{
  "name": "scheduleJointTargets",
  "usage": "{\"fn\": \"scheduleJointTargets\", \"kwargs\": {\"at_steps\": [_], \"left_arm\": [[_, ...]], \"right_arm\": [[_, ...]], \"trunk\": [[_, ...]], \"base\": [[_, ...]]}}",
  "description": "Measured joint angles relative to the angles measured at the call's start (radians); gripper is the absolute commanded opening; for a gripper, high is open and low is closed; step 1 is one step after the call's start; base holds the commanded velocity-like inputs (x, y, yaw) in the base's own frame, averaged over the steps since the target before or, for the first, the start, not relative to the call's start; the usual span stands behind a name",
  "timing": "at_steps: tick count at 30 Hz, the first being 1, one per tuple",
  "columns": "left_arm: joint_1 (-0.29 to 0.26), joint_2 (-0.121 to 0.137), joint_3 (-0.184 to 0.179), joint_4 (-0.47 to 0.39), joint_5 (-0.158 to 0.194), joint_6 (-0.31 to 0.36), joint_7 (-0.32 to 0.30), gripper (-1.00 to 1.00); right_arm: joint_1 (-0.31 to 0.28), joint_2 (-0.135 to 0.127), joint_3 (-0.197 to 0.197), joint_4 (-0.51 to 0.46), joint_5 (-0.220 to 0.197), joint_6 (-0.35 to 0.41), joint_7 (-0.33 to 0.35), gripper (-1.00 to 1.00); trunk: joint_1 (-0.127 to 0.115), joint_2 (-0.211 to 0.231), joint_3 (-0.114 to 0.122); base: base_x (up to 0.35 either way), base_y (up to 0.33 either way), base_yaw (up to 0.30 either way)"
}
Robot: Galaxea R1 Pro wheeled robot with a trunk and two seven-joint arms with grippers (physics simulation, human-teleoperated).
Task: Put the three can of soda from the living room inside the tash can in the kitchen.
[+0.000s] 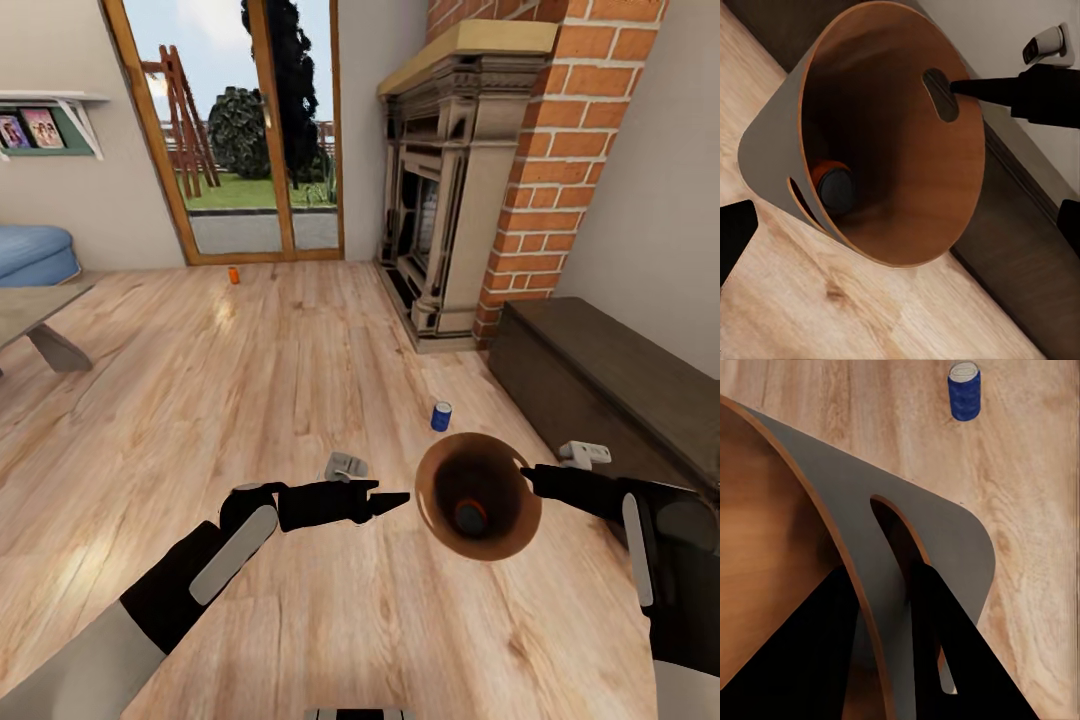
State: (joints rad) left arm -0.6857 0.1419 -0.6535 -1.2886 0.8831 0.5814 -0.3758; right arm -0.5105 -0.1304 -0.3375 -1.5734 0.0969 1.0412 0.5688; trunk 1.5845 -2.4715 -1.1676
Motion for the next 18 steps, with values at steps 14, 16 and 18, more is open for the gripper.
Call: {"fn": "scheduleJointTargets", "kwargs": {"at_steps": [14, 16, 18], "left_arm": [[0.000, 0.003, 0.000, 0.000, 0.002, 0.002, -0.001, 1.00], [0.000, 0.005, 0.000, 0.000, 0.003, 0.003, -0.002, 1.00], [0.000, 0.005, 0.000, 0.000, 0.000, 0.004, -0.003, 1.00]], "right_arm": [[0.000, 0.000, 0.001, 0.000, 0.004, -0.001, 0.000, -1.00], [0.000, 0.000, 0.001, 0.000, 0.002, -0.001, 0.000, -1.00], [0.000, 0.000, 0.001, 0.000, 0.001, 0.000, 0.000, -1.00]], "trunk": [[0.000, 0.000, 0.012], [0.000, 0.000, 0.013], [0.000, 0.000, 0.015]], "base": [[0.339, 0.000, -0.235], [0.339, 0.000, -0.224], [0.339, 0.000, -0.217]]}}
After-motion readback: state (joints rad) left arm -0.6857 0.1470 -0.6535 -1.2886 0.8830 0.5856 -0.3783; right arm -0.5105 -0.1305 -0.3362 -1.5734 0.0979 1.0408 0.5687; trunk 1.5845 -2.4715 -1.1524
